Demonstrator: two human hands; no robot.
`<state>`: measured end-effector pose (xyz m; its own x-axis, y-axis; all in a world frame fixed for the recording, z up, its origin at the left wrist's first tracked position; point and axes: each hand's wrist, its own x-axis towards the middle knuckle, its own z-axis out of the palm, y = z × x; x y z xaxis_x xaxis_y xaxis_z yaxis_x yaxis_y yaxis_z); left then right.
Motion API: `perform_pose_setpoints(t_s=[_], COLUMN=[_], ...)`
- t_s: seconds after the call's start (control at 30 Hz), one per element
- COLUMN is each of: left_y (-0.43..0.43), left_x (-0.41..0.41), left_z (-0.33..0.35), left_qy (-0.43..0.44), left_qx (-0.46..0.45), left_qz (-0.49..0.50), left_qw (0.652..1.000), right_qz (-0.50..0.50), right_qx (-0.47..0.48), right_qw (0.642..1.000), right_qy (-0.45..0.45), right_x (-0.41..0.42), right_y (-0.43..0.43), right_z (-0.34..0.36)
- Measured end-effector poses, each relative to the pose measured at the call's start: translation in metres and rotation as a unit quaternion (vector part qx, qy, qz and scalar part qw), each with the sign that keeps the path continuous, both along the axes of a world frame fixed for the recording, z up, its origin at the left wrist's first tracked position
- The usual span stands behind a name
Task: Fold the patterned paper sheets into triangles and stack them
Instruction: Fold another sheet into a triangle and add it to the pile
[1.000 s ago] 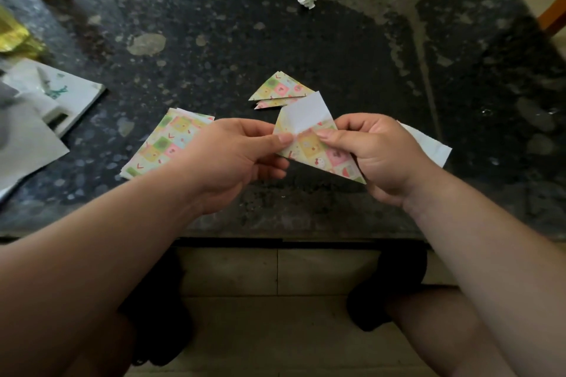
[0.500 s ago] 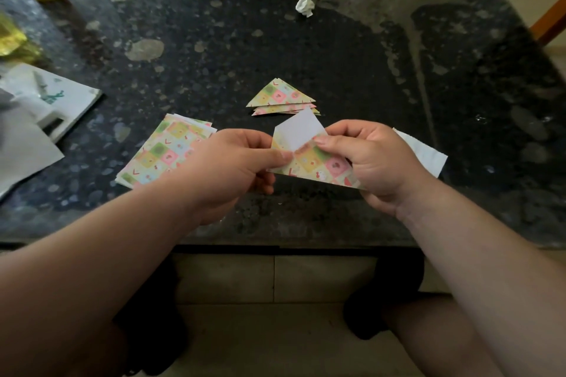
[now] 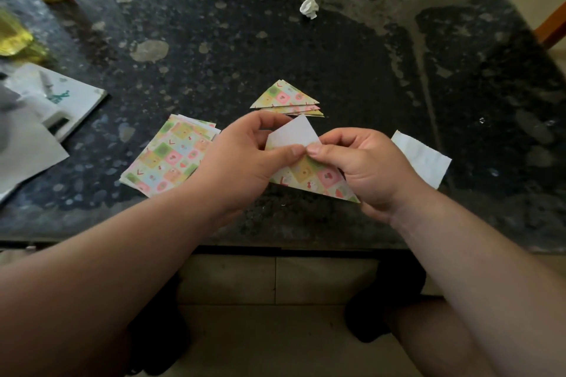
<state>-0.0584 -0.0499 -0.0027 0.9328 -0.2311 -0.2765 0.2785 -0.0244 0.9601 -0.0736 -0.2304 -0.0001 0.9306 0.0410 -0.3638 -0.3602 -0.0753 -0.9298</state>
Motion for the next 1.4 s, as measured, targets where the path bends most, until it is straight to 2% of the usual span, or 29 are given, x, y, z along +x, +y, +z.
perform_pose_setpoints(t_s=[0.13,0.27,0.5,0.87,1.1,1.4], left_y=[-0.002,0.001,0.012,0.013,0.010,0.010], left_x=[-0.002,-0.001,0.007,0.011,0.006,0.008], left_z=[0.005,0.008,0.005,0.002,0.004,0.002], left_qy=[0.007,0.087,0.139,0.129,0.132,0.080], left_qx=[-0.059,-0.105,-0.052,-0.021,-0.018,-0.003], left_qz=[0.036,0.034,0.025,0.036,-0.019,0.026], left_qw=[0.998,0.990,0.989,0.991,0.991,0.996], right_qz=[-0.030,-0.084,-0.157,-0.064,-0.037,-0.012], right_qx=[0.018,0.039,0.072,0.044,0.036,0.031], right_qw=[0.999,0.996,0.985,0.995,0.997,0.998], right_qy=[-0.020,-0.009,0.030,0.063,0.064,0.044], right_x=[0.001,0.002,0.006,0.004,0.005,0.003], right_y=[0.001,0.001,0.000,-0.009,-0.010,-0.008], right_z=[0.000,0.000,-0.005,0.005,0.005,0.006])
